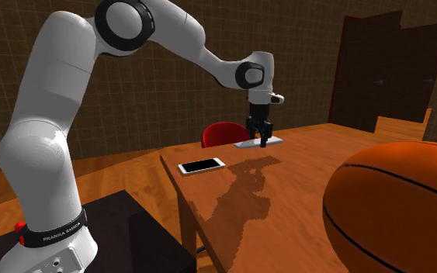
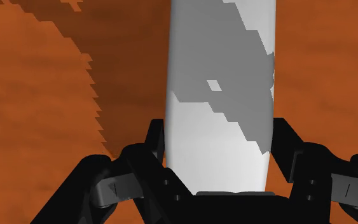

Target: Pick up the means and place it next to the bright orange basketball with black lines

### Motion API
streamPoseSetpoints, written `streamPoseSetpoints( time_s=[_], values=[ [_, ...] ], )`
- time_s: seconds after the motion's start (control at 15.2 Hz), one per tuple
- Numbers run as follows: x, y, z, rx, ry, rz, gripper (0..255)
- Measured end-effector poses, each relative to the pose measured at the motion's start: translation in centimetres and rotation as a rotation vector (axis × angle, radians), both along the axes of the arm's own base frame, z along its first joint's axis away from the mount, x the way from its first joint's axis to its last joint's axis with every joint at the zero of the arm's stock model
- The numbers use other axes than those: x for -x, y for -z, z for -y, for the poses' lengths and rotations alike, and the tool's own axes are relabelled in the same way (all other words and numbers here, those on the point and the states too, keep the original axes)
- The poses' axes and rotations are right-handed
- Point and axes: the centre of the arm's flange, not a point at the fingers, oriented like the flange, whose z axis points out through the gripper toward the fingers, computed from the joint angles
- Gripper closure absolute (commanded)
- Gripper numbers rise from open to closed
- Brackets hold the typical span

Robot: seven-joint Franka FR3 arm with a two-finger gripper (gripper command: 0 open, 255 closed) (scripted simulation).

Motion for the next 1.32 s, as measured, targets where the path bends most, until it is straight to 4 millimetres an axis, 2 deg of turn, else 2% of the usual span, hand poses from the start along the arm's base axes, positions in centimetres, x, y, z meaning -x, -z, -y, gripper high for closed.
streamPoseSetpoints(
  time_s=[1.32],
  values=[
    [0.1,-10.6,0.1,0.0,0.0,0.0,255]
  ],
)
